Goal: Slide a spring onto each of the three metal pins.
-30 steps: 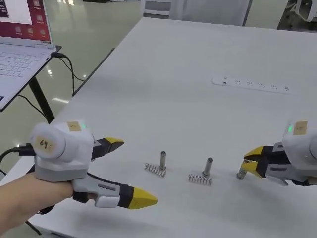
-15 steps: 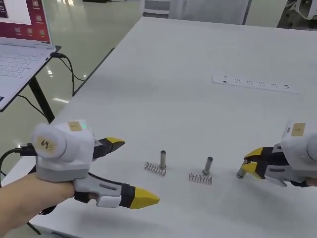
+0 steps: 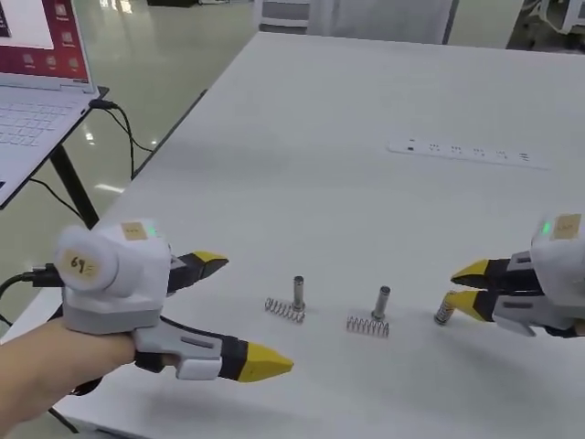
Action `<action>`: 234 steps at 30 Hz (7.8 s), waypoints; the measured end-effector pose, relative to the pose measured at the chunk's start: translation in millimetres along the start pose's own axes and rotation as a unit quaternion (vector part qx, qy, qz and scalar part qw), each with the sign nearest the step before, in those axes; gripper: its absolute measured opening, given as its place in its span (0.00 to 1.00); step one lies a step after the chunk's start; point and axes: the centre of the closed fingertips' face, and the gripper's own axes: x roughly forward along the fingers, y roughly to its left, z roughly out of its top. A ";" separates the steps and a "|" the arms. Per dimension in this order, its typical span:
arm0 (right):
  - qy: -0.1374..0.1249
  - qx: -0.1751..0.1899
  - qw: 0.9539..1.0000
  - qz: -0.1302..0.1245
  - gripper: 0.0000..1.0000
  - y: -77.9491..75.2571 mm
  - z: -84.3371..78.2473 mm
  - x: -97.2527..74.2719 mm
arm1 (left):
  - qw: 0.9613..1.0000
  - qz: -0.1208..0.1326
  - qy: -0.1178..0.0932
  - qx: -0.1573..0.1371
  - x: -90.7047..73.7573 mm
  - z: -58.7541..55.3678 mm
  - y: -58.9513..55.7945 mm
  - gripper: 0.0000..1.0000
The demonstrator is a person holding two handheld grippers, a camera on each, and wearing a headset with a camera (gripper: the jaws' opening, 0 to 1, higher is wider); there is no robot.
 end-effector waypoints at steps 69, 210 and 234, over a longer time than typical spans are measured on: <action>-0.011 0.001 0.997 0.076 0.13 68.2 17.5 61.8 | 1.000 0.001 0.010 0.000 -6.9 -5.4 -3.4 0.98; -0.025 -0.078 0.985 0.149 0.10 116.5 22.4 -16.6 | 0.956 -0.270 0.003 0.117 68.6 23.0 -131.4 0.02; -0.046 -0.087 0.983 0.153 0.07 111.3 43.5 -28.3 | 0.958 -0.264 0.004 0.111 68.3 23.8 -128.0 0.02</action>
